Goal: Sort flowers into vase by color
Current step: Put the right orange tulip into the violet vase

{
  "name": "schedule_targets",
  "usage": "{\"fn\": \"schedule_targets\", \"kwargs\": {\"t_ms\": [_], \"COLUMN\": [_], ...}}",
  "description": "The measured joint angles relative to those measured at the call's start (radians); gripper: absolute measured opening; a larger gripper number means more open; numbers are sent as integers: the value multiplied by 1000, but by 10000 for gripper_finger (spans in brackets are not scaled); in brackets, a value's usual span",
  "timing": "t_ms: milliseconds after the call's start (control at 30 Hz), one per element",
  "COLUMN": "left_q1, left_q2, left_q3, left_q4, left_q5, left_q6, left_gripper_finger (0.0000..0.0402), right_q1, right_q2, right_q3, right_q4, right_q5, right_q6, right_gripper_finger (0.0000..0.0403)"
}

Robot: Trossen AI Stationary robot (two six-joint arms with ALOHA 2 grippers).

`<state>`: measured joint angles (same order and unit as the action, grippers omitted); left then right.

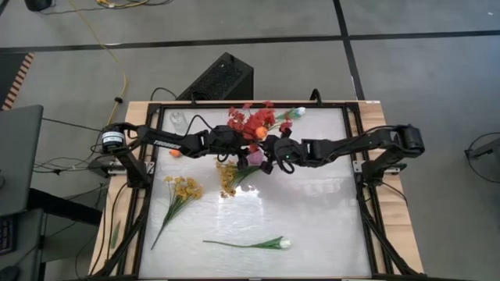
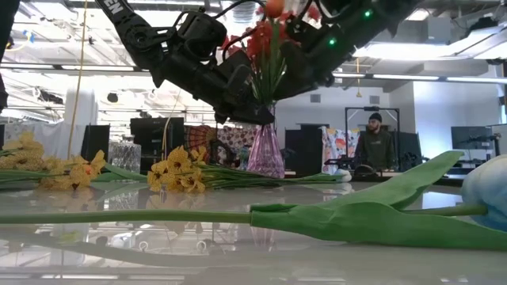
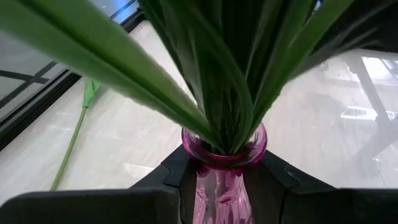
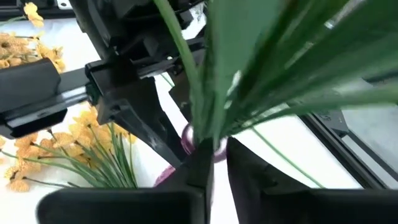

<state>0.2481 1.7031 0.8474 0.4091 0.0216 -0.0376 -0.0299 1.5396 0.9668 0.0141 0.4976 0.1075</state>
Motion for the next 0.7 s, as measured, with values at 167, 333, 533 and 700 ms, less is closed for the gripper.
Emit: {"fn": "schedule_targets", "kwargs": {"t_ms": [167, 333, 533, 700], "left_q1": [0, 0, 0, 0], "left_q2": [0, 0, -6, -30], "left_q3": [0, -1, 0, 30], "left_q4": [0, -5, -16, -53], "left_q5": [-4, -22, -28, -7], "left_q6": [-2, -4, 12, 29], "left_gripper_finger": [98, 127, 180, 219], "right_q1": [-9, -12, -6, -5], "right_q2": [-54, -125, -207, -242], "right_q3": [0, 0, 0, 0], "right_q4": [-95, -201, -366, -418], "right_q5": [-39, -141, -185, -185], "right_q6": [27, 59, 108, 129], "right_gripper_finger": [121, 189, 254, 264]}}
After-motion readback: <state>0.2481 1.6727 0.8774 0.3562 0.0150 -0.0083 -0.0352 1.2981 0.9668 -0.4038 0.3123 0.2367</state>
